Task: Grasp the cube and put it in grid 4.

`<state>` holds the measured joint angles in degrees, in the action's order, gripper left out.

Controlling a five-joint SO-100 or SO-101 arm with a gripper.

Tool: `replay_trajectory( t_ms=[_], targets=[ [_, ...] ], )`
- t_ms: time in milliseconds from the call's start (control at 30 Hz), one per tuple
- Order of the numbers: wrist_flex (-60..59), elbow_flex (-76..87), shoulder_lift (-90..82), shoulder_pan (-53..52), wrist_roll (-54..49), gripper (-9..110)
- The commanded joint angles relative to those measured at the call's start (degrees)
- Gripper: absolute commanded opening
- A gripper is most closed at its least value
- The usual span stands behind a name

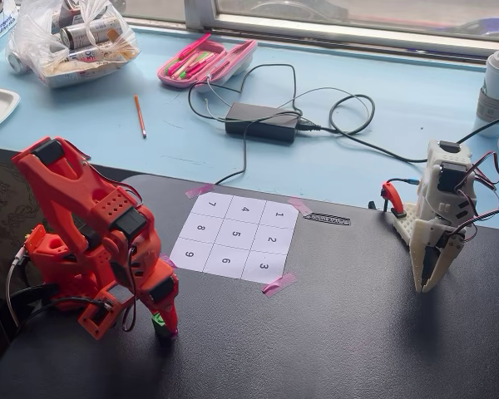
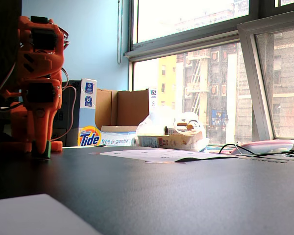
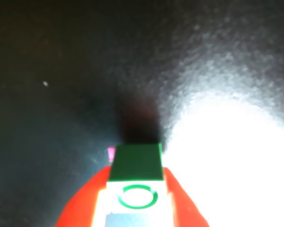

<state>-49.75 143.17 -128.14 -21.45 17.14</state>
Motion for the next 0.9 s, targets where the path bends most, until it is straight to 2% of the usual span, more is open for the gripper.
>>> replay_trajectory(
  t_ms=[0,200,567,700,867],
  targets=[
    [-2.99,-8.88,2.64,1.05,-2.99,0],
    [-14.24,-31.99,8.44,7.03,-9.76,0],
    [-33.75,-74.36,24.61,29.62,-17.40,0],
    [-37.27,-81.04,30.85,37.79,-17.84,0],
    [-38.58,-81.21,36.21,47.29,-18.02,0]
  ],
)
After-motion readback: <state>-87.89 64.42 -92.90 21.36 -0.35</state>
